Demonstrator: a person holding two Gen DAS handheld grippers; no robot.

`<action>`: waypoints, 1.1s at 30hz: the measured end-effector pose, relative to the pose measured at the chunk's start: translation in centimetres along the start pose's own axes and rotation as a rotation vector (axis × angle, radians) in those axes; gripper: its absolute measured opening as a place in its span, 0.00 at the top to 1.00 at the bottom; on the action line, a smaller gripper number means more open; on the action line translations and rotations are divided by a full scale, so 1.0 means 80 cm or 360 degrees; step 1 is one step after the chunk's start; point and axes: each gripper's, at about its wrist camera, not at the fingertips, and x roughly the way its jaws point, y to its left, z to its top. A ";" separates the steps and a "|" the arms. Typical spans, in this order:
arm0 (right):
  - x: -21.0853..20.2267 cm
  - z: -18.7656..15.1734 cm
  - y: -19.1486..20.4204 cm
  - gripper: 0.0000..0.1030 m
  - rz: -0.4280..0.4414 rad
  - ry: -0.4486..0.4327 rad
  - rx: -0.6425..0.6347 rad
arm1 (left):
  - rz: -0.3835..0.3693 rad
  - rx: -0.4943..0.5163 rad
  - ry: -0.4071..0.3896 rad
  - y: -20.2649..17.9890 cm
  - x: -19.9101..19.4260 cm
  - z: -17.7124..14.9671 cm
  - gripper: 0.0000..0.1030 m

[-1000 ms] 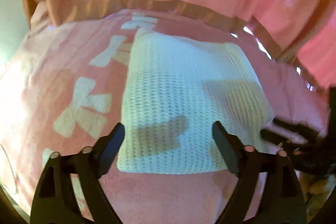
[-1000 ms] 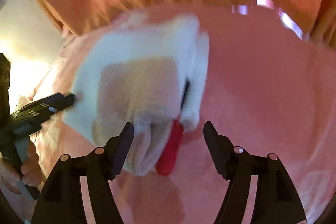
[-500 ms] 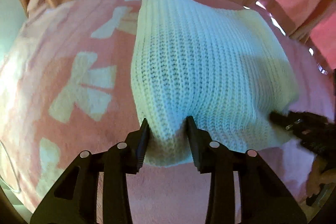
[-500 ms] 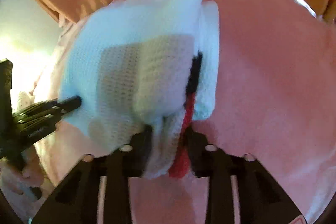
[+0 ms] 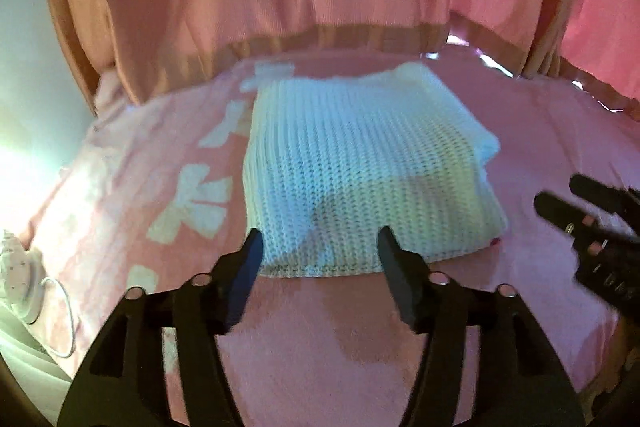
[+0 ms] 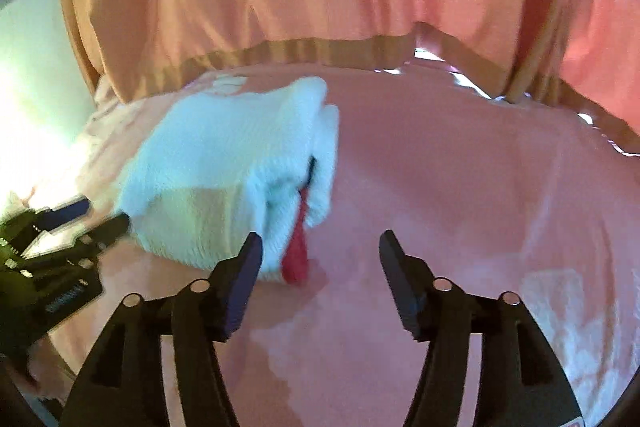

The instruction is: Fold small clothes

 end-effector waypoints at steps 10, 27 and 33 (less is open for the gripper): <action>-0.010 -0.017 0.000 0.37 0.0063 0.0059 -0.0012 | -0.0016 -0.0129 -0.0033 0.008 -0.018 -0.029 0.34; 0.074 -0.007 0.021 0.91 0.0179 0.0341 -0.0006 | -0.0012 -0.0336 0.0220 0.057 0.058 -0.021 0.36; 0.004 -0.022 0.014 0.82 -0.0014 0.0088 -0.0065 | -0.0033 -0.0289 -0.0008 0.048 -0.002 -0.027 0.11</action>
